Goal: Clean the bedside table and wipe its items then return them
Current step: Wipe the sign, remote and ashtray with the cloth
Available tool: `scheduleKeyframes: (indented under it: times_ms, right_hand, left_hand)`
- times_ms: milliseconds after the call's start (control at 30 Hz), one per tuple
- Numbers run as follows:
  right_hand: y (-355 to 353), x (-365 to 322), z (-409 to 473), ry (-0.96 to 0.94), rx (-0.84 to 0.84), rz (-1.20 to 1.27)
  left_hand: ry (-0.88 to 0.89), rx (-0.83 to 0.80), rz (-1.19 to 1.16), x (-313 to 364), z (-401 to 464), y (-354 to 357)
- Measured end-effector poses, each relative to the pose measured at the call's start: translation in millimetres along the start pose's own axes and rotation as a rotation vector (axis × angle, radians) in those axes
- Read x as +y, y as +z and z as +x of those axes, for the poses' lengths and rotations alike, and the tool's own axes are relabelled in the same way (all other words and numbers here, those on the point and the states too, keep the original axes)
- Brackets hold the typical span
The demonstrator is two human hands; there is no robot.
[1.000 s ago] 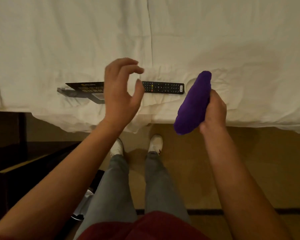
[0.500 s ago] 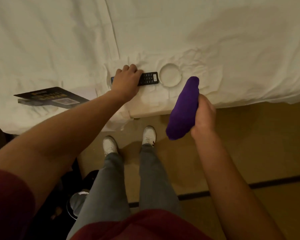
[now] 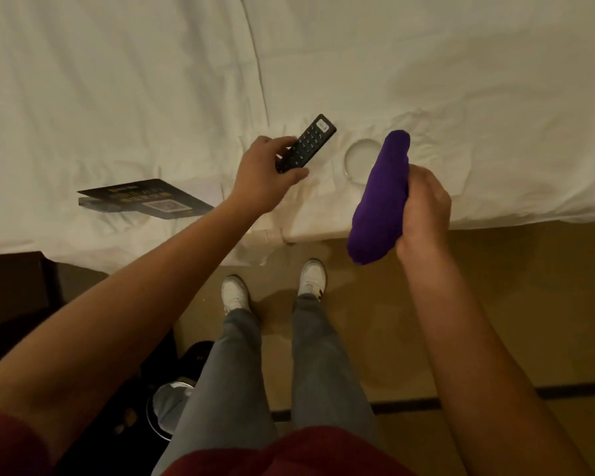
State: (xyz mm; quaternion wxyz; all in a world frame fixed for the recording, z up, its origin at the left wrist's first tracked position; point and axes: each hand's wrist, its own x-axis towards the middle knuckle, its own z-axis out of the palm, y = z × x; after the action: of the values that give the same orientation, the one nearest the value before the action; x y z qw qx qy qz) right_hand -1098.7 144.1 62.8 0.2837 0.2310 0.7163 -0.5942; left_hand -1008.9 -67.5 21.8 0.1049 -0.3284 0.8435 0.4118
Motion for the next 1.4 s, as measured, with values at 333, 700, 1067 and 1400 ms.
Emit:
scheduleKeyframes:
  times_ms: [333,700,1067,1400]
  right_hand:
    - [70,-64,-36,-0.609,-0.111,-0.362]
    - [84,12,-109,-0.546,-0.264,-0.470]
    - [52,-31,-71,-0.447,-0.038,-0.266]
    - [79,20,-101,-0.478,-0.171,-0.410]
  left_hand:
    - [-0.100,-0.218,-0.955,39,-60,-34]
    - [-0.249,-0.051,-1.349,45,-62,-50]
    - [-0.148,-0.183,-1.033,1,-89,-36]
    - [-0.119,-0.064,-1.134,30,-81,-32]
